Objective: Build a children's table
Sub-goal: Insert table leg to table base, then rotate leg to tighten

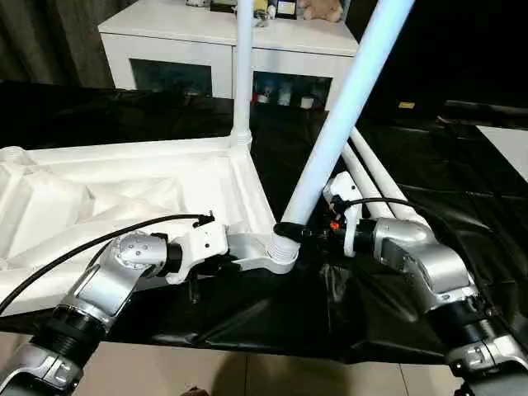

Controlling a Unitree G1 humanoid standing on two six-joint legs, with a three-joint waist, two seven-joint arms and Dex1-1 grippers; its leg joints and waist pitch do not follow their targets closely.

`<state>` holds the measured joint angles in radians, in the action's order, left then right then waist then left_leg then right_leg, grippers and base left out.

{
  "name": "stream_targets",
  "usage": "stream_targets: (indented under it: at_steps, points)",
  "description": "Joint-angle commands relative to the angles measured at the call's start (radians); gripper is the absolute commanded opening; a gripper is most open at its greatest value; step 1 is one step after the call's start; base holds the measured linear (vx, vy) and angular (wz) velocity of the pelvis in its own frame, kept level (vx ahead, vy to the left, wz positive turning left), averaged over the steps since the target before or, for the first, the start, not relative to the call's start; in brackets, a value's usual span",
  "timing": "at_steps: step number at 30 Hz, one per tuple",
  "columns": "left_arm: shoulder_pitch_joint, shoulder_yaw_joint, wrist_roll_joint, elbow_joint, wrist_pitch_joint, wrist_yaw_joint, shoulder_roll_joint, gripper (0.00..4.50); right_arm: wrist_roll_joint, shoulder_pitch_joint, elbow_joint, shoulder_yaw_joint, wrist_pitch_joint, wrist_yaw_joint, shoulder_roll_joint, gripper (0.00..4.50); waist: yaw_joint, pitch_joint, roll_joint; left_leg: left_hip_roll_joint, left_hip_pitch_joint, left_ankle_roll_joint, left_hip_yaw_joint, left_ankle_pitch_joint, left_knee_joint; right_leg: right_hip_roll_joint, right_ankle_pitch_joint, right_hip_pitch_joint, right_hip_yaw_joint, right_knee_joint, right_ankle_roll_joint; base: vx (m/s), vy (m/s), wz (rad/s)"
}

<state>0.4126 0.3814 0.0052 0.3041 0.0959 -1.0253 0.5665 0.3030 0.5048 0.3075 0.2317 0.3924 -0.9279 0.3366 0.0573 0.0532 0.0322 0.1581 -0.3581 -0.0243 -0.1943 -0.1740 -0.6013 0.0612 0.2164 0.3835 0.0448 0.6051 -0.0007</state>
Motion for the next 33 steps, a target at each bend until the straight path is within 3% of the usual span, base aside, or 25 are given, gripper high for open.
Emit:
stream_targets:
  at_steps: [1,3,7,11,12,13,16,17,18,19,20,21,22,23,24,25,26,27,28,29,30,31,32,33]
  points:
    - [0.043,-0.033,0.003,-0.004,-0.019,0.016,-0.010,0.00,-0.042,-0.016,0.053,0.050,0.046,-0.024,0.019,1.84,-0.007,-0.035,-0.007,0.075,0.044,-0.094,0.065,-0.628,0.095,0.099,0.591,0.016,-0.043,-0.108,-0.104,0.000,0.000,0.00]
    - [0.048,-0.032,0.014,-0.003,-0.017,0.024,-0.011,0.00,-0.048,0.010,0.076,0.053,0.045,-0.033,0.013,1.84,-0.005,-0.034,-0.005,0.074,0.050,-0.094,0.062,-0.636,0.093,0.099,0.601,0.022,-0.043,-0.113,-0.104,0.000,0.000,0.00]
    - [0.053,-0.032,0.016,-0.008,-0.013,0.022,-0.007,0.00,-0.057,0.046,0.113,0.047,0.022,-0.020,-0.009,1.84,-0.009,-0.031,-0.012,0.076,0.049,-0.105,0.070,-0.676,0.099,0.099,0.612,0.017,-0.033,-0.115,-0.095,0.000,0.000,0.00]
    - [0.062,-0.027,0.030,-0.001,-0.014,0.023,-0.001,0.00,-0.062,0.073,0.139,0.043,0.011,-0.016,-0.032,1.84,-0.015,-0.029,-0.022,0.078,0.049,-0.122,0.075,-0.753,0.113,0.090,0.567,0.010,-0.015,-0.112,-0.097,0.000,0.000,0.00]
    - [0.065,-0.025,0.035,0.001,-0.014,0.024,0.000,0.00,-0.064,0.073,0.140,0.046,0.011,-0.018,-0.035,1.84,-0.017,-0.028,-0.026,0.079,0.049,-0.126,0.077,-0.784,0.121,0.089,0.544,0.002,-0.003,-0.112,-0.097,0.000,0.000,0.00]
    - [0.067,-0.023,0.041,0.003,-0.016,0.025,0.001,0.00,-0.065,0.069,0.139,0.051,0.010,-0.023,-0.036,1.84,-0.016,-0.028,-0.029,0.080,0.049,-0.127,0.077,-0.791,0.123,0.089,0.536,0.000,0.000,-0.112,-0.096,0.000,0.000,0.00]
    - [0.075,-0.020,0.050,0.008,-0.016,0.025,0.000,0.00,-0.085,0.057,0.150,0.069,-0.007,-0.032,-0.036,1.84,-0.014,-0.022,-0.032,0.079,0.060,-0.131,0.067,-0.839,0.128,0.084,0.564,0.007,0.023,-0.121,-0.084,0.000,0.000,0.00]
    - [0.079,-0.019,0.051,0.010,-0.016,0.024,-0.001,0.00,-0.095,0.053,0.156,0.069,-0.024,-0.023,-0.039,1.84,-0.012,-0.020,-0.041,0.082,0.055,-0.133,0.064,-0.860,0.139,0.079,0.554,-0.001,0.035,-0.114,-0.081,0.000,0.000,0.00]
    - [0.084,-0.019,0.052,0.011,-0.014,0.022,-0.002,0.00,-0.096,0.050,0.160,0.064,-0.029,-0.015,-0.043,1.84,-0.008,-0.019,-0.046,0.089,0.039,-0.136,0.056,-0.885,0.164,0.067,0.523,-0.017,0.044,-0.091,-0.084,0.000,0.000,0.00]
    - [0.089,-0.020,0.053,0.012,-0.013,0.021,-0.002,0.00,-0.092,0.048,0.163,0.056,-0.034,-0.011,-0.049,1.84,-0.004,-0.021,-0.043,0.094,0.026,-0.135,0.050,-0.887,0.181,0.062,0.492,-0.030,0.040,-0.063,-0.090,0.000,0.000,0.00]
    - [0.097,-0.021,0.055,0.018,-0.017,0.018,-0.002,0.00,-0.086,0.048,0.170,0.038,-0.045,-0.004,-0.063,1.84,0.007,-0.024,-0.042,0.093,0.016,-0.142,0.029,-0.880,0.207,0.052,0.451,-0.037,0.030,-0.031,-0.103,0.000,0.000,0.00]
    - [0.101,-0.021,0.056,0.021,-0.018,0.017,-0.003,0.00,-0.087,0.047,0.173,0.040,-0.044,-0.006,-0.064,1.84,0.012,-0.023,-0.034,0.085,0.026,-0.138,0.018,-0.848,0.200,0.055,0.486,-0.025,0.025,-0.043,-0.100,-0.007,-0.058,0.12]
    - [0.109,-0.021,0.057,0.027,-0.021,0.014,-0.003,0.00,-0.092,0.046,0.178,0.047,-0.042,-0.011,-0.066,1.84,0.014,-0.029,-0.009,0.043,0.111,-0.117,0.018,-0.698,0.084,0.114,0.676,0.056,0.002,-0.156,-0.080,0.004,-0.074,0.14]
    - [0.110,-0.021,0.057,0.028,-0.022,0.013,-0.003,0.00,-0.094,0.045,0.180,0.049,-0.043,-0.011,-0.066,1.84,0.016,-0.025,0.006,0.030,0.102,-0.032,0.045,-0.395,-0.008,0.198,0.824,0.038,-0.024,-0.210,-0.056,0.004,-0.074,0.14]
    - [0.117,-0.022,0.059,0.033,-0.025,0.010,-0.005,0.00,-0.108,0.044,0.190,0.060,-0.049,-0.014,-0.067,1.84,0.026,-0.025,0.002,0.045,0.028,-0.011,0.062,-0.258,0.030,0.206,0.792,-0.039,-0.033,-0.173,-0.046,0.077,-0.020,-0.21]
    - [0.119,-0.022,0.059,0.035,-0.026,0.009,-0.005,0.00,-0.111,0.044,0.193,0.062,-0.050,-0.014,-0.067,1.84,0.045,-0.030,-0.030,0.074,0.002,-0.021,0.065,-0.205,0.096,0.145,0.604,-0.053,0.000,-0.142,-0.060,0.076,0.017,-0.29]
    - [0.126,-0.021,0.061,0.040,-0.030,0.005,-0.007,0.00,-0.107,0.045,0.209,0.061,-0.035,-0.018,-0.077,1.84,0.022,-0.033,-0.045,0.096,0.030,-0.062,0.072,-0.393,0.114,0.105,0.436,-0.032,0.016,-0.113,-0.093,0.076,0.017,-0.29]
    - [0.128,-0.021,0.061,0.041,-0.031,0.003,-0.008,0.00,-0.107,0.046,0.216,0.060,-0.031,-0.019,-0.080,1.84,0.019,-0.034,-0.055,0.101,0.037,-0.087,0.074,-0.489,0.121,0.098,0.362,-0.029,0.016,-0.100,-0.118,0.000,0.000,0.00]
    - [0.131,-0.020,0.061,0.044,-0.032,-0.001,-0.009,0.00,-0.107,0.049,0.232,0.062,-0.022,-0.022,-0.084,1.84,0.015,-0.028,-0.056,0.101,0.048,-0.127,0.072,-0.646,0.132,0.090,0.306,-0.019,0.018,-0.091,-0.154,0.000,0.000,0.00]
    - [0.133,-0.019,0.062,0.047,-0.035,-0.004,-0.010,0.00,-0.118,0.053,0.254,0.067,-0.024,-0.022,-0.085,1.84,0.011,-0.024,-0.049,0.088,0.059,-0.128,0.067,-0.715,0.127,0.095,0.369,-0.014,0.022,-0.102,-0.150,0.000,0.000,0.00]
    - [0.134,-0.019,0.062,0.048,-0.036,-0.005,-0.010,0.00,-0.125,0.055,0.264,0.069,-0.030,-0.018,-0.085,1.84,0.010,-0.020,-0.048,0.084,0.066,-0.124,0.066,-0.737,0.123,0.098,0.425,-0.011,0.029,-0.113,-0.137,0.000,0.000,0.00]
    - [0.136,-0.019,0.063,0.050,-0.036,-0.009,-0.010,0.00,-0.134,0.063,0.297,0.063,-0.035,-0.003,-0.091,1.84,0.006,-0.012,-0.050,0.082,0.079,-0.114,0.067,-0.772,0.118,0.099,0.528,-0.010,0.052,-0.137,-0.095,0.000,0.000,0.00]
    - [0.135,-0.020,0.063,0.049,-0.036,-0.011,-0.008,0.00,-0.135,0.067,0.309,0.057,-0.035,0.008,-0.094,1.84,-0.004,-0.002,-0.059,0.094,0.072,-0.104,0.065,-0.853,0.147,0.069,0.559,-0.030,0.102,-0.133,-0.049,0.000,0.000,0.00]
    - [0.134,-0.020,0.064,0.049,-0.037,-0.012,-0.007,0.00,-0.135,0.069,0.314,0.054,-0.035,0.015,-0.095,1.84,0.006,-0.001,-0.076,0.116,0.027,-0.110,0.057,-0.916,0.200,0.046,0.474,-0.074,0.110,-0.053,-0.057,-0.081,-0.015,-0.02]
